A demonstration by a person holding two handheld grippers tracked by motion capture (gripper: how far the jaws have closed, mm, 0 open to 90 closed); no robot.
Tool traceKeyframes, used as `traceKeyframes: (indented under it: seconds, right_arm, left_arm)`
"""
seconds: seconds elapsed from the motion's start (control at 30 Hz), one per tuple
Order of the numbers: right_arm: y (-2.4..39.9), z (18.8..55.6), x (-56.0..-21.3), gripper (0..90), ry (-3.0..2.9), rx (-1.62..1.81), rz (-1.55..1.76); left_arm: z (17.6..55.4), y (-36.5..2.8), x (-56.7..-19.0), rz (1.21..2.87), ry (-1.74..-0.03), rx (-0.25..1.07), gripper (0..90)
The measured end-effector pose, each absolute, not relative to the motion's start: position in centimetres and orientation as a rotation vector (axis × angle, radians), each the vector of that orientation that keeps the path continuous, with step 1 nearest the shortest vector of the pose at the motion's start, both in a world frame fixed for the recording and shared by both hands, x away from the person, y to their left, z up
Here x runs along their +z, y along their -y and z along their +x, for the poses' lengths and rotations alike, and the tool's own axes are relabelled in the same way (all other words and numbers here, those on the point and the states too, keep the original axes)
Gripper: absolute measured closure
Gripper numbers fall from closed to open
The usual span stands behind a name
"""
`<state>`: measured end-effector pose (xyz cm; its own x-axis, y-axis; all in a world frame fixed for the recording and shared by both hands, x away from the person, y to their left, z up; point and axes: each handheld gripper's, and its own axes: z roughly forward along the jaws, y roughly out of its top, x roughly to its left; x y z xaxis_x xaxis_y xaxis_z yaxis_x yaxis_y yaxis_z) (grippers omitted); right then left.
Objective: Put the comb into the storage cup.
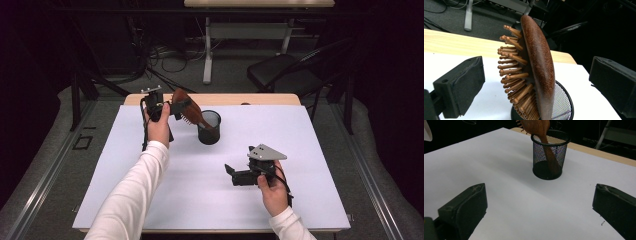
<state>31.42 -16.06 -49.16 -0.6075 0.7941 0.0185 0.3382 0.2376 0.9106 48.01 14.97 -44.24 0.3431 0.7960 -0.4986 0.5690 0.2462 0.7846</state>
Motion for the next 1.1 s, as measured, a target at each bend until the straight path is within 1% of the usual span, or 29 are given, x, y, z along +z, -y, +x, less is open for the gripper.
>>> traceKeyframes:
  seconds: [0.3, 0.7, 1.1]
  right_arm:
    - [16.1, 31.5, -49.1, 0.0, -2.061, 1.346, 1.035]
    - [16.2, 31.5, -49.1, 0.0, -2.074, 1.346, 1.031]
    - [16.2, 31.5, -49.1, 0.0, -2.070, 1.345, 1.033]
  left_arm:
    - [47.5, -15.2, -43.5, 1.473, -1.308, 0.239, 0.5]
    - [46.3, -15.8, -42.4, 1.567, -1.254, 0.296, 0.5]
    - [45.3, -16.2, -41.8, 1.617, -1.211, 0.277, 0.5]
